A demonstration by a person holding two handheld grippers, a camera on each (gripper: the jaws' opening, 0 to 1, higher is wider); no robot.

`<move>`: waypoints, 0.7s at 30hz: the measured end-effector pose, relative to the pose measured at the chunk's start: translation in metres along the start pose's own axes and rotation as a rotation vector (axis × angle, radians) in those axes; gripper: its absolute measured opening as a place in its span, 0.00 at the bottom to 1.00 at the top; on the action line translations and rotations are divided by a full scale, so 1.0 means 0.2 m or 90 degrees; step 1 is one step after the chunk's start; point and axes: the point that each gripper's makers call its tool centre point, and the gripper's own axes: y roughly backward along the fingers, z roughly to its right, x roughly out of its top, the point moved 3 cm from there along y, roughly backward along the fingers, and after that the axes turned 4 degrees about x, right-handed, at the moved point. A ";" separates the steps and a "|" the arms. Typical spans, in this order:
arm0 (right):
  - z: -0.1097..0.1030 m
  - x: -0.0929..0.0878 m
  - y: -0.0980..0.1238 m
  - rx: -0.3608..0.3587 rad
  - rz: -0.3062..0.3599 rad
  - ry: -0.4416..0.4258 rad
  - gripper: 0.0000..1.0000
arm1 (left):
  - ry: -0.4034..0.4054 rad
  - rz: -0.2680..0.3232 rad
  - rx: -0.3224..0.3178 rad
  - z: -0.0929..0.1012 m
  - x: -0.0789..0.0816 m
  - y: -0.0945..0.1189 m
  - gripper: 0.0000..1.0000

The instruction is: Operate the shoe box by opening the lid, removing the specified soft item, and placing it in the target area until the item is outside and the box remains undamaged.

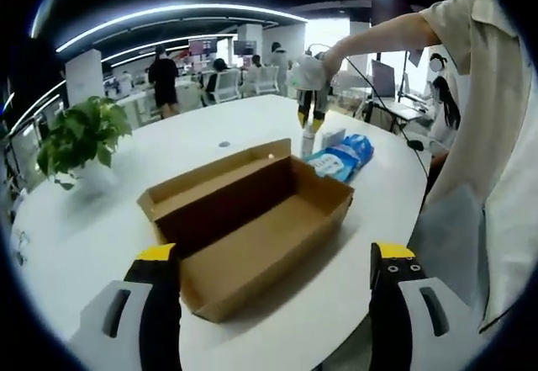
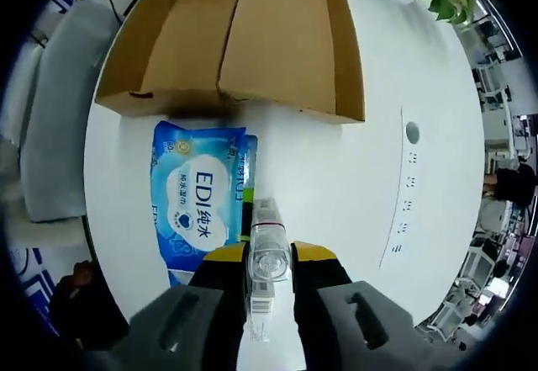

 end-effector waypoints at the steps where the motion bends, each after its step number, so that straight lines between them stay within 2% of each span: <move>1: -0.01 0.01 0.00 0.001 0.004 -0.004 0.17 | 0.001 0.000 0.001 0.00 0.00 0.00 0.95; 11: -0.05 0.04 0.03 0.009 0.015 -0.022 0.17 | 0.014 -0.006 0.011 -0.03 -0.03 0.01 0.94; 21: -0.03 0.04 0.04 -0.009 0.021 0.000 0.17 | 0.022 -0.015 0.021 -0.04 -0.05 0.00 0.92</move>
